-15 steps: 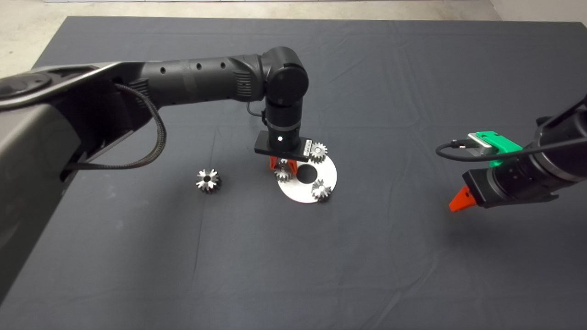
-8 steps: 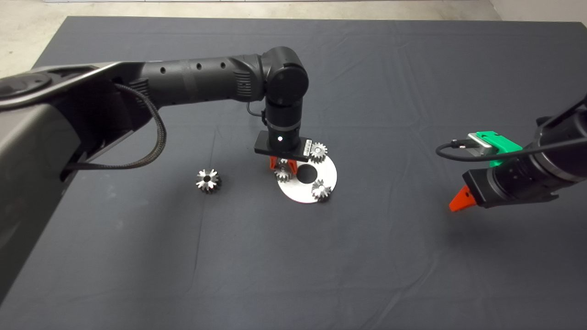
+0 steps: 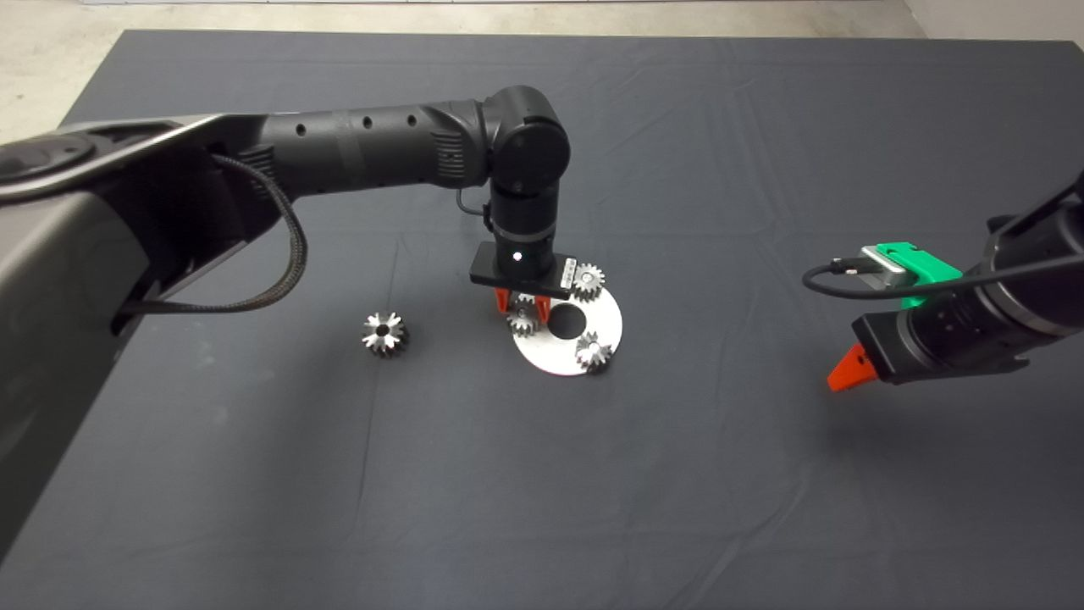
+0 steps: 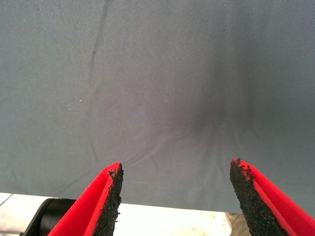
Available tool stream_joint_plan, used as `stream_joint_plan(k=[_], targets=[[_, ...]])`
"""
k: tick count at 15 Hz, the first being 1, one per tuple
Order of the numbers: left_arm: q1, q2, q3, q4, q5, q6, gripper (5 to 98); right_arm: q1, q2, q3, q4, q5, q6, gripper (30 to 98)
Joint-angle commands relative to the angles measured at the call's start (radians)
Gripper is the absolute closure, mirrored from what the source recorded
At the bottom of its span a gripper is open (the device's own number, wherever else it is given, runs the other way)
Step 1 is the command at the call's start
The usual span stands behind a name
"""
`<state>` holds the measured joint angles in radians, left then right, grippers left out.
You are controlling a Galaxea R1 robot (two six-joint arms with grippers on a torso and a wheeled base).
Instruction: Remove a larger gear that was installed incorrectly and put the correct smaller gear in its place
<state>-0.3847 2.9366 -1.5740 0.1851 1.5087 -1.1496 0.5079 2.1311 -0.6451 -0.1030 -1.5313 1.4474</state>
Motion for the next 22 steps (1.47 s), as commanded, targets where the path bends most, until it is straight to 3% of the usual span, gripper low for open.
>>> stream_joint_plan(k=[1,6,8,18,22], targets=[[0.007,0.003,0.004,-0.026,0.007,0.005,68.6,0.023,0.007,0.003,0.032,-0.127,-0.004,70.1],[-0.002,0.003,0.0,-0.026,0.019,0.007,61.5,0.023,0.008,0.0,0.032,-0.127,-0.004,70.1],[-0.031,0.003,-0.001,-0.026,0.021,0.013,58.8,0.023,0.007,0.0,0.032,-0.127,-0.004,70.1],[-0.105,-0.015,0.004,-0.033,0.048,0.029,39.7,0.023,0.01,-0.008,0.032,-0.127,-0.004,70.1],[-0.117,-0.067,0.019,-0.052,0.057,0.03,34.2,0.023,0.051,-0.041,0.032,-0.127,-0.005,70.1]])
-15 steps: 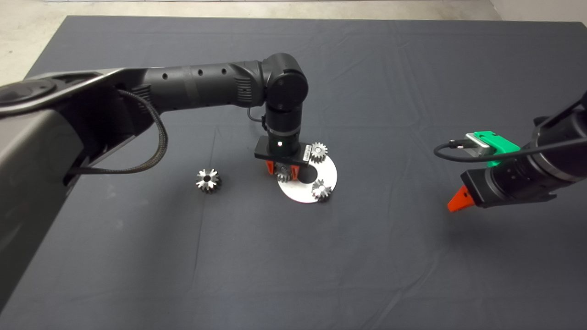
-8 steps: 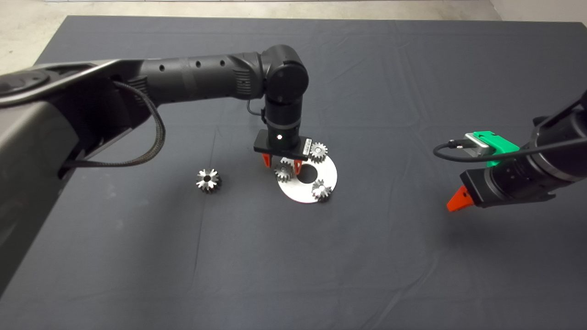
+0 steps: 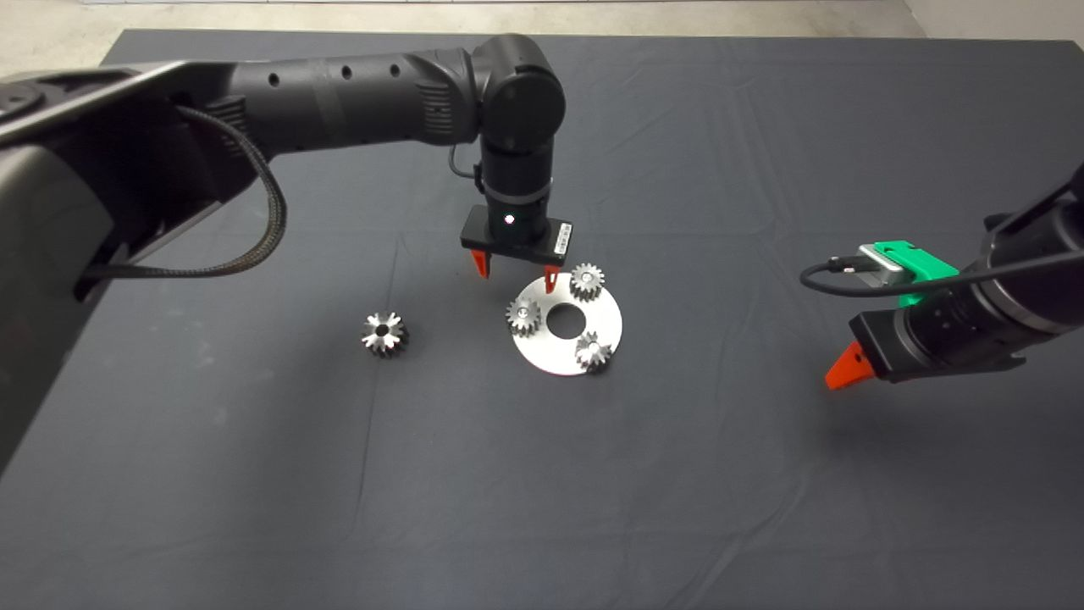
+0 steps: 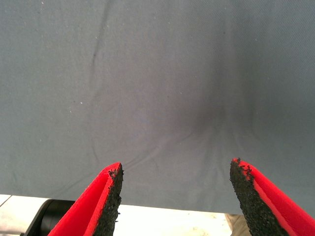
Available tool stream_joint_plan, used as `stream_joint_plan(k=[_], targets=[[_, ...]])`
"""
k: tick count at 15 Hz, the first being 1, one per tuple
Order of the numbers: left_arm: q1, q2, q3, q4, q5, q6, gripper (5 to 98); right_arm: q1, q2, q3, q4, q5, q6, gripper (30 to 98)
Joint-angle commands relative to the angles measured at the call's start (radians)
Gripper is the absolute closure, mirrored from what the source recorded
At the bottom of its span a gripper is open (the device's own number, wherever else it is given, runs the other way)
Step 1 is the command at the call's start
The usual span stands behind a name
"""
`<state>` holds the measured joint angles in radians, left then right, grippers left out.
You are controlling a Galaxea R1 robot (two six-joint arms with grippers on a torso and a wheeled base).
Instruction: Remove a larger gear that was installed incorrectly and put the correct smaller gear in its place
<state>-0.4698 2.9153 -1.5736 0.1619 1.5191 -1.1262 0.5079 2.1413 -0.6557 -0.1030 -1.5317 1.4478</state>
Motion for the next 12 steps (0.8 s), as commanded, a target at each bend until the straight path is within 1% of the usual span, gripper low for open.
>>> stream_joint_plan(k=[1,3,4,5,7,8,10,11,12], targets=[[-0.046,-0.071,0.02,-0.03,0.049,0.013,31.5,0.024,0.062,-0.049,0.032,-0.126,-0.006,70.1],[-0.064,-0.142,0.038,-0.03,0.055,0.023,28.5,0.026,0.109,-0.095,0.032,-0.126,-0.006,70.1],[-0.066,-0.186,0.05,-0.03,0.055,0.04,24.9,0.029,0.133,-0.122,0.031,-0.126,-0.006,70.1],[-0.066,-0.218,0.054,-0.03,0.055,0.046,24.2,0.034,0.147,-0.133,0.032,-0.126,-0.006,70.1],[-0.069,-0.279,0.104,-0.03,0.058,0.048,23.0,0.035,0.195,-0.174,0.029,-0.126,-0.007,70.1],[-0.07,-0.306,0.118,-0.03,0.057,0.048,20.0,0.035,0.218,-0.194,0.028,-0.126,-0.007,70.1],[-0.073,-0.324,0.141,-0.03,0.059,0.049,14.4,0.035,0.26,-0.221,0.028,-0.126,-0.009,70.1],[-0.075,-0.324,0.153,-0.03,0.059,0.048,14.3,0.035,0.279,-0.224,0.028,-0.126,-0.007,70.1],[-0.078,-0.328,0.19,-0.032,0.058,0.046,12.4,0.035,0.294,-0.22,0.029,-0.126,-0.004,70.1]])
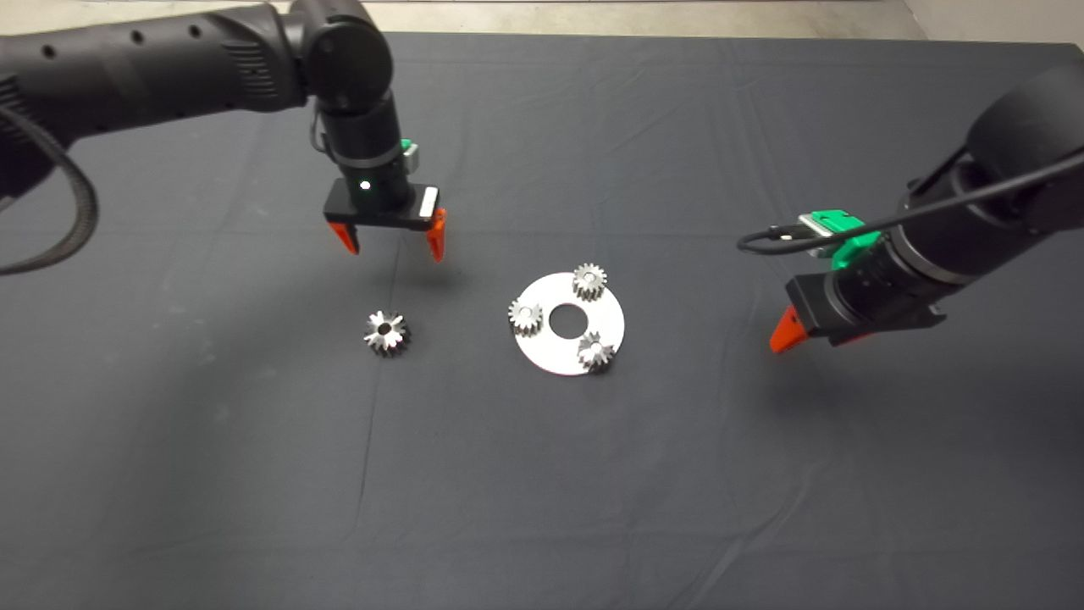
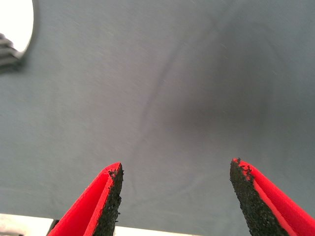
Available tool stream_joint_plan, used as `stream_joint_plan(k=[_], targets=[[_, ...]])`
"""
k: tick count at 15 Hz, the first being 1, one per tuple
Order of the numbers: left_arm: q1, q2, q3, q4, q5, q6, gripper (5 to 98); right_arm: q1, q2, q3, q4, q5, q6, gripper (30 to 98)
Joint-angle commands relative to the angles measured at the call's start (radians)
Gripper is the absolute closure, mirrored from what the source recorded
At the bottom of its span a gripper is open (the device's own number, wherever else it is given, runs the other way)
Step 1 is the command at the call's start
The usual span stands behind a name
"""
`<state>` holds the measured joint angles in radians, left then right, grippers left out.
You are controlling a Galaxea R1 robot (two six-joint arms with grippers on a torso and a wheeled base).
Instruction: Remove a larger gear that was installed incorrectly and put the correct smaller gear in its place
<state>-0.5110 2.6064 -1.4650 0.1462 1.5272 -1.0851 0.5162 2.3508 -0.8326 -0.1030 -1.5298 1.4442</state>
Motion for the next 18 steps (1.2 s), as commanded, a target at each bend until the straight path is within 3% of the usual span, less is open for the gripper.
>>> stream_joint_plan(k=[1,4,9,16,18], targets=[[-0.035,-0.024,0.117,-0.019,0.048,-0.004,9.8,0.025,0.1,-0.034,0.029,-0.128,0.01,70.1],[-0.034,-0.039,0.23,-0.023,0.047,-0.082,9.8,0.019,0.127,0.011,0.029,-0.128,0.031,70.1],[-0.035,-0.033,0.34,-0.054,0.047,-0.177,9.8,0.019,0.25,0.008,0.029,-0.128,0.099,70.1],[-0.037,-0.03,0.655,-0.054,0.044,-0.473,9.8,0.022,0.398,0.058,0.029,-0.128,0.241,70.1],[-0.037,-0.043,0.704,-0.054,0.044,-0.515,9.8,0.022,0.417,0.088,0.029,-0.128,0.273,70.1]])
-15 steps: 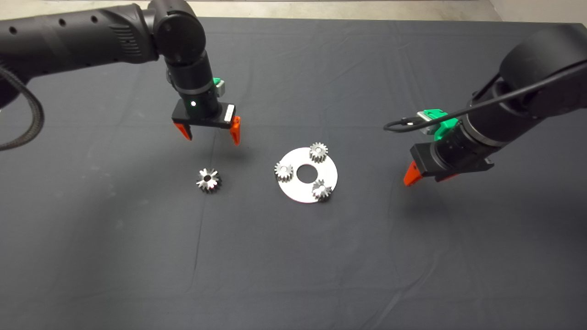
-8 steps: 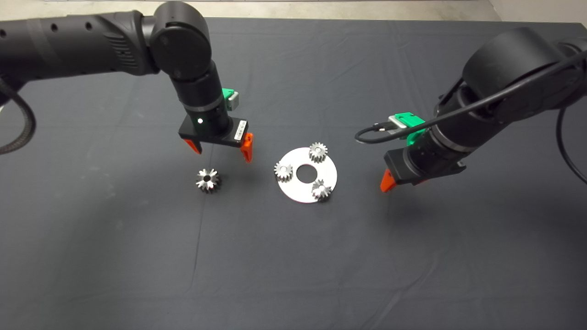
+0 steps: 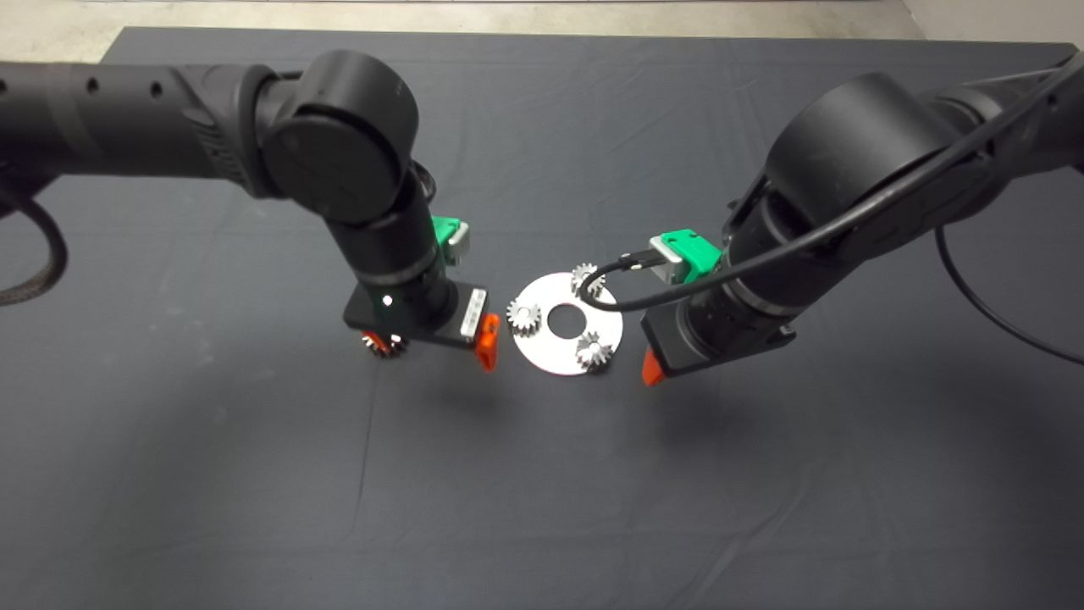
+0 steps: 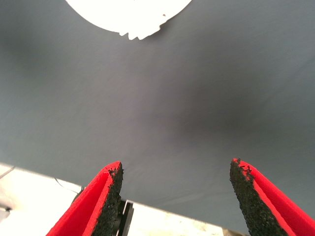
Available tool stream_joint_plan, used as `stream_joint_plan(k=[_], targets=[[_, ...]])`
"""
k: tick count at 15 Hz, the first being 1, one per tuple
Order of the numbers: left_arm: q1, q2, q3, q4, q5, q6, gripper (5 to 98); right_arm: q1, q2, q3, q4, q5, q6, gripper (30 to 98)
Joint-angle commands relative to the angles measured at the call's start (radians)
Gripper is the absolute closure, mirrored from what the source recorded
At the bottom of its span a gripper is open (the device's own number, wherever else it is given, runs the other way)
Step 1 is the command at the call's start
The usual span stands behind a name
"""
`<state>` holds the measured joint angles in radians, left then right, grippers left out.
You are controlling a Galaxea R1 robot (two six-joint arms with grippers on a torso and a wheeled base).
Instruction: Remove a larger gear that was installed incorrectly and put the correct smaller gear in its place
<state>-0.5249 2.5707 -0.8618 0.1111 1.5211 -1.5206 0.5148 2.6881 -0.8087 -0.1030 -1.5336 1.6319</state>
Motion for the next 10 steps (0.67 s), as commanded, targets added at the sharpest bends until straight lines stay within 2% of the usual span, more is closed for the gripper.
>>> stream_joint_plan(k=[1,4,10], targets=[[-0.023,-0.017,0.125,-0.019,0.05,-0.091,9.8,0.024,0.085,0.083,0.029,-0.124,0.104,70.1],[-0.023,-0.022,0.205,-0.019,0.05,-0.168,9.8,0.024,0.103,0.123,0.029,-0.124,0.158,70.1],[-0.023,-0.02,0.285,-0.019,0.048,-0.266,9.8,0.024,0.132,0.175,0.029,-0.124,0.226,70.1]])
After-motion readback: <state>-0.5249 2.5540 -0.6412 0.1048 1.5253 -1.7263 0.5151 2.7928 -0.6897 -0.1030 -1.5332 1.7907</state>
